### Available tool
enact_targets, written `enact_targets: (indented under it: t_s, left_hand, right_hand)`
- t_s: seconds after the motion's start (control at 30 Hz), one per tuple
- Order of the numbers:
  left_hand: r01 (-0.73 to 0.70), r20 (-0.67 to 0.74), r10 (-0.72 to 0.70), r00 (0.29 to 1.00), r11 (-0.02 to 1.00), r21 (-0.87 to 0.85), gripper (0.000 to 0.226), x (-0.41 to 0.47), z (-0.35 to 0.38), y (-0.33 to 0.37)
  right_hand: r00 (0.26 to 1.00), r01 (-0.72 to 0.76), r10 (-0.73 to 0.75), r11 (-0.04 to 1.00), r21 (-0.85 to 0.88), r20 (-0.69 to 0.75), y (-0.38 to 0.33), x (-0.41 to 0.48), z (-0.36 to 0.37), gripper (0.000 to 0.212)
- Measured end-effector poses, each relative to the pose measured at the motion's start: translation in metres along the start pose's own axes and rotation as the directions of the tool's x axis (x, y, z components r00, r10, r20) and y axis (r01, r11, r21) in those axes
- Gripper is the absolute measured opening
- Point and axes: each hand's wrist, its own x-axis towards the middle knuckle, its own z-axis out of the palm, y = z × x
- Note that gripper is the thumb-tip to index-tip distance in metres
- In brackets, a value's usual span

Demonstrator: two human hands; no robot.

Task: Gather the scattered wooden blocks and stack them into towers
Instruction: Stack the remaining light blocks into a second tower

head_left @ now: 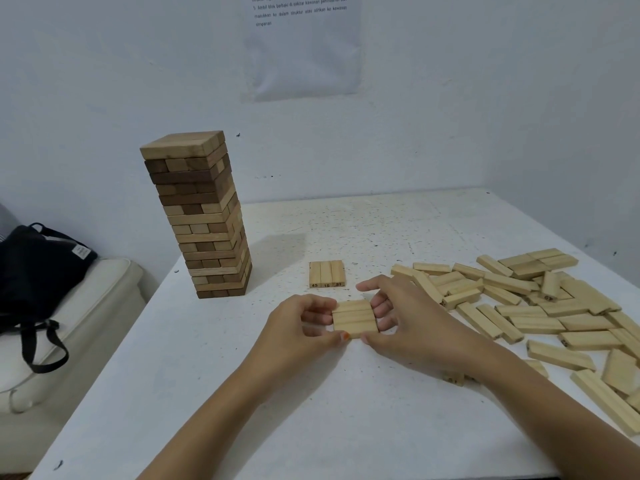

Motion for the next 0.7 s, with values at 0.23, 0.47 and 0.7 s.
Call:
enact_targets:
  t_s: [0.23,0.47,0.7]
  left_hand:
    - [-0.180,-0.010,0.189,0.982,0.948,0.263,0.039,0.000,-0.003,-0.001]
    - [-0.300,0.120,0.275,0.954,0.860,0.412,0.024,-0.001,0.002,-0.003]
    - [-0.206,0.041,0.203,0.978,0.944,0.258,0.035,-0.002,-0.002,-0.003]
  right_hand:
    - [0.998,0.063,-0.065,0.992,-0.113,-0.014,0.005,0.003,-0.013,0.031]
    - [0.978,0.190,-0.155,0.936,-0.296,0.138,0.006,-0.001,-0.018,0.022]
    - [0.977,0.213,-0.204,0.932,-0.294,0.062,0.010,0.003,-0.015,0.025]
